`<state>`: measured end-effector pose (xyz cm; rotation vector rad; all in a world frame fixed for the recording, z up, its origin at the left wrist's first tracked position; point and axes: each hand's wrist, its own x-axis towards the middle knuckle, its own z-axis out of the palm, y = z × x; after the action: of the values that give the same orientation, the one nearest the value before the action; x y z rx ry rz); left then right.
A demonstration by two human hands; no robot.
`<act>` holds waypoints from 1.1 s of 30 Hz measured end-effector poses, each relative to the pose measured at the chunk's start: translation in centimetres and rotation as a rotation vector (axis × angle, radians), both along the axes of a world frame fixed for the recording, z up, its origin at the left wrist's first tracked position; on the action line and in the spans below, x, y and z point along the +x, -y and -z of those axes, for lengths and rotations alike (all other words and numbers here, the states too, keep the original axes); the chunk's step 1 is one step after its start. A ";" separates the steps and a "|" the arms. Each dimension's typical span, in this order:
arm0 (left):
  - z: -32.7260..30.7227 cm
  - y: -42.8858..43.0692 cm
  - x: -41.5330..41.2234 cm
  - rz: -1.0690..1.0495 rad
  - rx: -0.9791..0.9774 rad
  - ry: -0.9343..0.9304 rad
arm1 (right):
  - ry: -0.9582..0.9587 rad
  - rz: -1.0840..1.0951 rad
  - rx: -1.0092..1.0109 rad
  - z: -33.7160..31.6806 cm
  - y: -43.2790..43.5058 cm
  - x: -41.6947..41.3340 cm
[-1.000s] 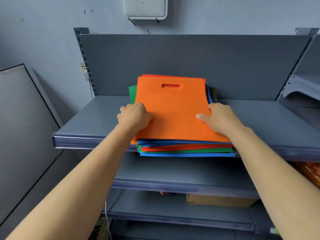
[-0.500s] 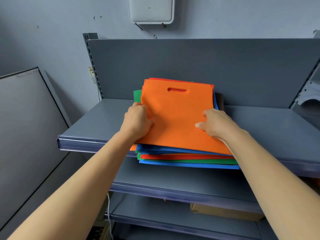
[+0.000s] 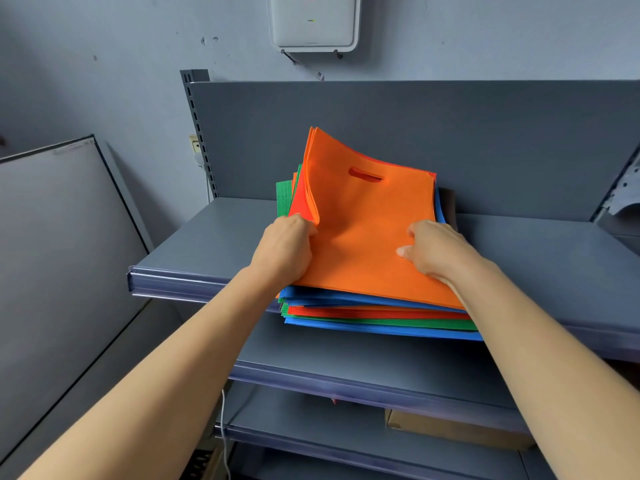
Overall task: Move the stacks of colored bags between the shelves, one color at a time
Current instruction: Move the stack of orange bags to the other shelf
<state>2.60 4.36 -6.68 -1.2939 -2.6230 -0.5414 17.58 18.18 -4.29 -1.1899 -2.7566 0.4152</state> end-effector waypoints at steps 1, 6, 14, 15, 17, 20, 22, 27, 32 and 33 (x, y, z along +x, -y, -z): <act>0.1 0.0 0.0 0.006 -0.006 -0.002 | 0.001 0.003 -0.001 0.0 0.0 0.0; 0.0 -0.1 0.4 0.017 -0.044 -0.055 | 0.008 0.013 -0.007 0.0 0.1 0.0; -0.3 0.2 1.8 0.042 -0.120 -0.200 | 0.015 0.004 -0.007 0.2 0.1 0.0; -0.4 0.3 1.9 0.043 -0.128 -0.212 | 0.018 0.005 -0.006 0.2 0.1 0.0; -0.5 0.2 1.9 0.043 -0.144 -0.218 | 0.019 0.004 -0.005 0.2 0.2 0.0; 0.0 0.0 1.3 0.053 -0.157 -0.225 | 0.009 0.000 -0.004 0.3 0.2 0.1; 0.3 -0.2 0.8 0.071 -0.154 -0.252 | 0.008 0.003 -0.004 0.3 0.2 0.1; 0.0 -0.4 1.1 0.089 -0.178 -0.227 | -0.002 0.012 -0.017 0.4 0.1 0.0; -0.8 -0.7 0.5 0.035 -0.136 -0.106 | -0.004 0.021 -0.015 0.5 0.1 -0.1; -1.0 -0.8 0.4 -0.002 -0.110 -0.058 | -0.006 0.025 -0.014 0.4 0.0 -0.1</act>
<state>2.99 5.15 -5.70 -1.3172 -2.6392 -0.3576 17.45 18.14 -4.74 -1.2228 -2.7350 0.4353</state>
